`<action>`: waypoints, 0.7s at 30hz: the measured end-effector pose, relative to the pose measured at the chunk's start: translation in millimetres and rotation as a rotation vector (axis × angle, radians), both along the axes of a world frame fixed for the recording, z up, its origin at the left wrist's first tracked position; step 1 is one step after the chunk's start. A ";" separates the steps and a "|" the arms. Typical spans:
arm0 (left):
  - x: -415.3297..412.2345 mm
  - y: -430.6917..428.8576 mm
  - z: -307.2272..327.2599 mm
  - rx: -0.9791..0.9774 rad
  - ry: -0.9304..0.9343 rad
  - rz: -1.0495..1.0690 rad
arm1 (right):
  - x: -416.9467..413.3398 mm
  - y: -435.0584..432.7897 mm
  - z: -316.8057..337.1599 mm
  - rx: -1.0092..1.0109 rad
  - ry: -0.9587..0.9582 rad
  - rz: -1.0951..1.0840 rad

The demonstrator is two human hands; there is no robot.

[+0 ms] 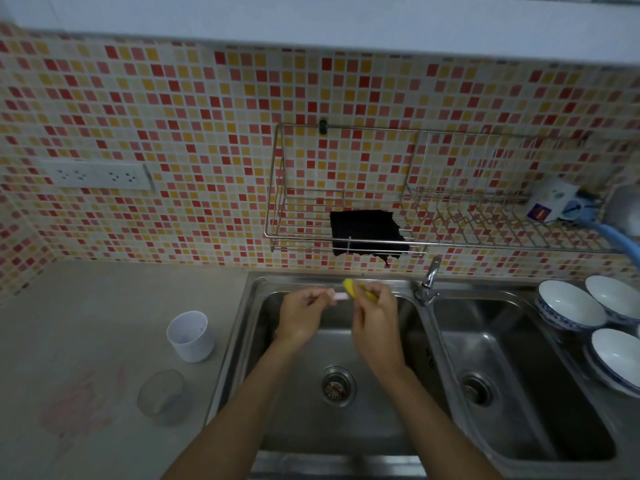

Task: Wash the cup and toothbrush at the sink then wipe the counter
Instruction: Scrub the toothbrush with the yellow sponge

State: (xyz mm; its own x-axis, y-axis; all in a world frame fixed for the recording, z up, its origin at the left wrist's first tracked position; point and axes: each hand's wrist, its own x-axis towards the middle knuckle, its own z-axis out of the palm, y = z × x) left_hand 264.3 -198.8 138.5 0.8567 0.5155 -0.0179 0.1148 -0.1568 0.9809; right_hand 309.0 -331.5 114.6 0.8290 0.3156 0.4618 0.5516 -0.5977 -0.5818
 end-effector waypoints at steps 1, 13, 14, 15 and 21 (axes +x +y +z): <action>0.2 -0.4 -1.7 0.008 0.003 0.011 | 4.2 -1.3 -0.7 0.013 0.034 -0.076; 1.4 0.7 -3.7 0.097 -0.053 -0.012 | -13.7 8.5 7.3 -0.085 -0.028 0.004; 1.8 2.7 -3.8 0.087 -0.058 -0.031 | -16.2 9.3 7.7 -0.117 -0.080 0.037; 1.9 4.6 -4.1 0.076 -0.057 -0.047 | -13.8 8.1 8.7 -0.146 -0.116 0.043; -2.4 6.3 -2.9 0.080 -0.048 -0.111 | 17.3 -5.3 13.4 -0.316 -0.292 0.017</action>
State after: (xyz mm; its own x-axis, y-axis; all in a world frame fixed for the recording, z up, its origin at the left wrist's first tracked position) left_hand 261.9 -192.6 135.6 0.9074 0.4158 0.0616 0.0458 -0.2435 0.9688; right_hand 326.3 -336.7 128.0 0.6708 0.4921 0.5548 0.6777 -0.7106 -0.1890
